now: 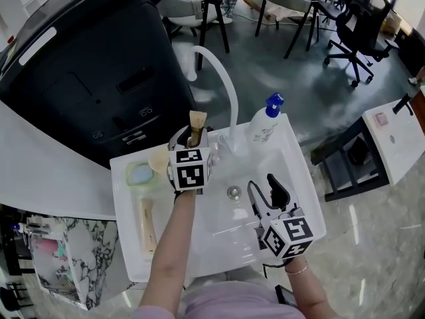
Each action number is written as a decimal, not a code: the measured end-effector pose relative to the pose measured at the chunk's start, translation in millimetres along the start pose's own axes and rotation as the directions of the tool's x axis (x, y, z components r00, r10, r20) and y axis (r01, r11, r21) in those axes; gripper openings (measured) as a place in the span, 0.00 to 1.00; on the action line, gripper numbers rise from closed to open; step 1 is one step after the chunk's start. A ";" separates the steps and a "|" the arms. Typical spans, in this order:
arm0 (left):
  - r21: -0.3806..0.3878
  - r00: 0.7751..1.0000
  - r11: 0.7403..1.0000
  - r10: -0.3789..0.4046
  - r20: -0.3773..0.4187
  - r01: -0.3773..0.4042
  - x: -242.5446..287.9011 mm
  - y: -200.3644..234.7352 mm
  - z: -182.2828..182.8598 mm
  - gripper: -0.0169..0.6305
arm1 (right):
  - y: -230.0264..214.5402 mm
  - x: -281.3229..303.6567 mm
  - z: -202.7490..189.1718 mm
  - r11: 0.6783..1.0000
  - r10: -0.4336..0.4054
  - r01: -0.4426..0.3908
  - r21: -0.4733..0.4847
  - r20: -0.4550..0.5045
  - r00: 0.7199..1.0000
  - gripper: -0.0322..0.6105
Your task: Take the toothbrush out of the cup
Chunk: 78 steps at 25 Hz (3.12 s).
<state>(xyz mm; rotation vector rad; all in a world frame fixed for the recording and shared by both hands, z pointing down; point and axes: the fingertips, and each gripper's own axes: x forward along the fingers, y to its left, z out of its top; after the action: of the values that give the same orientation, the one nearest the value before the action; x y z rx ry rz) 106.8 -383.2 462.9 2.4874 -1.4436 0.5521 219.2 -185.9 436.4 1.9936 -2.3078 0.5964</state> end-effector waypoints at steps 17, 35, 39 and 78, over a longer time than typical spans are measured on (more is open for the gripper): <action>-0.105 0.915 0.993 0.000 0.404 0.046 -103.9 16.2 104.6 0.06 | 27.6 -2.1 15.5 0.999 0.028 -0.027 -0.024 0.033 0.999 0.39; -0.218 0.917 0.967 0.200 0.346 -0.129 -257.2 120.1 35.3 0.05 | 137.8 9.9 10.1 0.967 0.246 -0.245 -0.065 0.014 0.969 0.38; -0.244 0.931 0.953 0.245 0.270 -0.180 -275.7 140.8 -1.2 0.05 | 162.9 13.6 0.1 0.954 0.291 -0.291 -0.076 -0.015 0.957 0.38; -0.140 0.916 0.980 0.079 -0.393 -0.144 -179.2 93.4 -221.1 0.04 | 137.4 10.1 -23.1 0.973 0.223 -0.226 -0.039 -0.058 0.973 0.37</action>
<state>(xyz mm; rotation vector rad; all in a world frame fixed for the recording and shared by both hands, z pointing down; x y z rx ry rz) -101.7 -208.0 587.7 2.0314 -1.4113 0.8516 80.5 -174.2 424.4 1.6881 -2.5092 0.5942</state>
